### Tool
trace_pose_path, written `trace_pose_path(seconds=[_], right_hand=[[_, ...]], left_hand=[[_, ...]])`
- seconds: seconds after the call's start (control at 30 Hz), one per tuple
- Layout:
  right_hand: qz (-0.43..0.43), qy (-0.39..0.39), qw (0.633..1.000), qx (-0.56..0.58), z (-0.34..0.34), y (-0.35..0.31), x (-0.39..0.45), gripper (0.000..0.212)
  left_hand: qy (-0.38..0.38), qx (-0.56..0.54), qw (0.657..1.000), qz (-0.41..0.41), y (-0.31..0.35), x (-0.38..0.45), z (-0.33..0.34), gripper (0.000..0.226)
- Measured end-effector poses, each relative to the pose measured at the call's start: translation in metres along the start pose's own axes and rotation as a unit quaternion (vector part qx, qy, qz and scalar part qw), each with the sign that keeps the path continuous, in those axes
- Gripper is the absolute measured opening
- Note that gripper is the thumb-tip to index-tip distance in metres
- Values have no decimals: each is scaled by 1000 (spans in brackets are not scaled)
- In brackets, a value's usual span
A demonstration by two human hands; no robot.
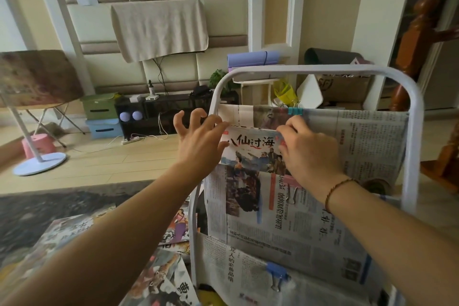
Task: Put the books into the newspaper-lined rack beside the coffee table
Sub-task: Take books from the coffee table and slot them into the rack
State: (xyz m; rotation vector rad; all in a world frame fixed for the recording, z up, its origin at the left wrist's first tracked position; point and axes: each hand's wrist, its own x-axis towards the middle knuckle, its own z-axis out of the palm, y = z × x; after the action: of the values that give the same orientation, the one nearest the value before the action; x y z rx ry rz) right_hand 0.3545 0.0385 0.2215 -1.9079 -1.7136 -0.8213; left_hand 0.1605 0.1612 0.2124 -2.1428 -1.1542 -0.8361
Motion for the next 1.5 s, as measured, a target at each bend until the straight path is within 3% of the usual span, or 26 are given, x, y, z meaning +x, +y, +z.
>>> trace_pose_path(seconds=[0.13, 0.27, 0.37, 0.57, 0.63, 0.73, 0.83, 0.93, 1.07, 1.13, 1.3, 1.43, 1.5], right_hand=[[5, 2, 1000, 4, 0, 0, 3, 20], [11, -1, 1000, 19, -1, -2, 1, 20], [9, 7, 999, 36, -6, -6, -1, 26], [-51, 138, 966, 212, -24, -33, -68, 27], [-69, 79, 952, 287, -13, -54, -115, 25], [-57, -108, 947, 296, 22, -87, -189, 26], [36, -306, 910, 276, 44, -113, -248, 34], [95, -407, 873, 250, 45, -135, -280, 49], [114, -450, 867, 180, 40, -159, -285, 73], [131, -452, 865, 175, 39, -166, -283, 75], [163, -460, 858, 158, 36, -172, -278, 60], [238, -464, 816, 250, 37, -163, -278, 42], [264, -442, 799, 312, 38, -150, -280, 30]], left_hand=[[4, -5, 1000, 4, 1, -2, 0, 45], [-39, -21, 999, 4, 4, -2, -4, 47], [-49, -83, 995, 14, 3, -7, -17, 47], [-19, -225, 974, -3, -6, -97, -55, 46], [-59, -241, 969, -17, -14, -152, -60, 43], [-196, -212, 957, -40, -26, -239, -63, 42], [-324, -168, 924, -114, -32, -317, -63, 46], [-377, -174, 886, -206, -34, -375, -71, 53], [-414, -134, 873, -220, -27, -398, -75, 59], [-413, -128, 874, -222, -25, -397, -76, 58], [-424, -117, 873, -212, -23, -397, -78, 52], [-426, -135, 876, -180, -23, -398, -90, 52], [-451, -186, 864, -126, -21, -401, -103, 61]])
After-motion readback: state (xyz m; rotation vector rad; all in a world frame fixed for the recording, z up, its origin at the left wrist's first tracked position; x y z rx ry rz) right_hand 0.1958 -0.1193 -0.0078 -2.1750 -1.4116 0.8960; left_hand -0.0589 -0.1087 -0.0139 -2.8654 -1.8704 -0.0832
